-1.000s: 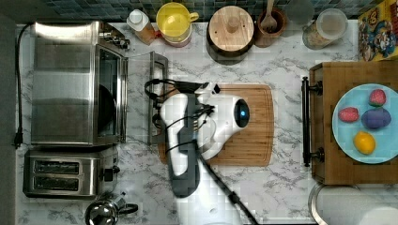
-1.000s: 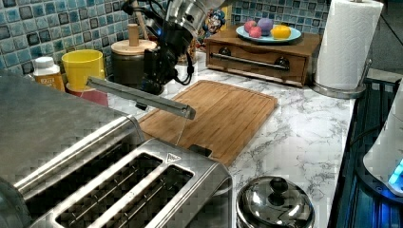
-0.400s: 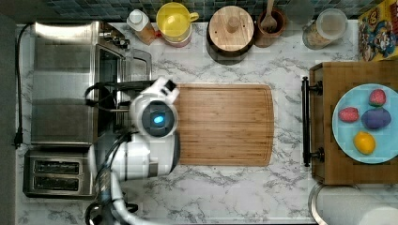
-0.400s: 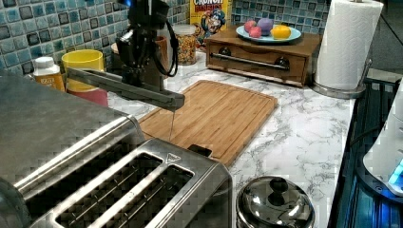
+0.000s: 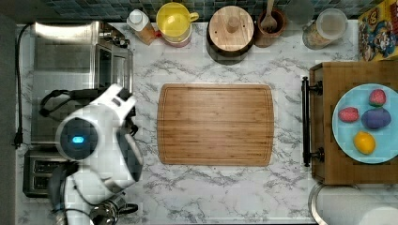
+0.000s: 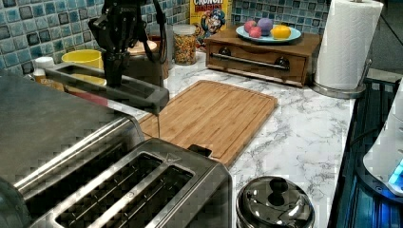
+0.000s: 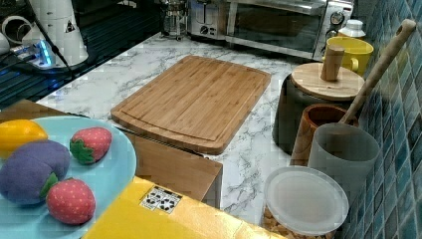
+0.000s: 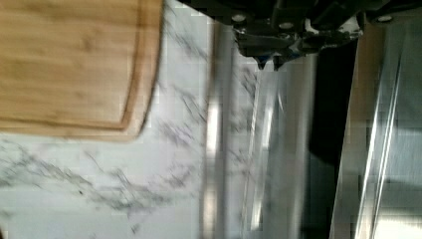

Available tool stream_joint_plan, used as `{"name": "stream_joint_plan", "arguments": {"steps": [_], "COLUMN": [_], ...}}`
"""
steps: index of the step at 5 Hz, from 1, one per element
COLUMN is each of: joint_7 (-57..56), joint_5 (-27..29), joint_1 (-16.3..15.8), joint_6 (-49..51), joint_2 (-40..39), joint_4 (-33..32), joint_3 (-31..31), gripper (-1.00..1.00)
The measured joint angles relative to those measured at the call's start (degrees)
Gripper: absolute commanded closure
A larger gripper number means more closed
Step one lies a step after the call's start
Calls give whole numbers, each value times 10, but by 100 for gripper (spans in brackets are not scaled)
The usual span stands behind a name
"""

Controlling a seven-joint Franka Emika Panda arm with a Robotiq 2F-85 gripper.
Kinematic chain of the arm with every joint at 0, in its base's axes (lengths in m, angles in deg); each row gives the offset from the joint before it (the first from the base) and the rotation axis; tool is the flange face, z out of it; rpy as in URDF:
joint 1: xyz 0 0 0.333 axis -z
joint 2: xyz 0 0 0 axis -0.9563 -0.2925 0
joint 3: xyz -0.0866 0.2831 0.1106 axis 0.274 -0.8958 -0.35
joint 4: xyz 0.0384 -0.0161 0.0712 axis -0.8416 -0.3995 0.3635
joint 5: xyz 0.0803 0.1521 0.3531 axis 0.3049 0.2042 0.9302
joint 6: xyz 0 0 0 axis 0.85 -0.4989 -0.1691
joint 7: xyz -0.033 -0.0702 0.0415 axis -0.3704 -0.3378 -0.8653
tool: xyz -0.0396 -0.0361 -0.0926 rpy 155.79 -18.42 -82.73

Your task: Close the oven.

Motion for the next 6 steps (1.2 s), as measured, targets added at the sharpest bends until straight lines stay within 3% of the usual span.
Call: {"name": "stream_joint_plan", "arguments": {"steps": [1,2,3,4,6], "joint_7": [33,48,50,77,202], "joint_5": [-40,-40,8,7,-82], "joint_1": [-17,-31,-32,-31,-1], "joint_6": [61,44,27,29,40], "joint_2": [-11,-17,-13,1,100], "joint_4": [44,62,62,58,21], "joint_3": [-20,-32,-40,-35,-26], "gripper": [100,100,100,100,100]}}
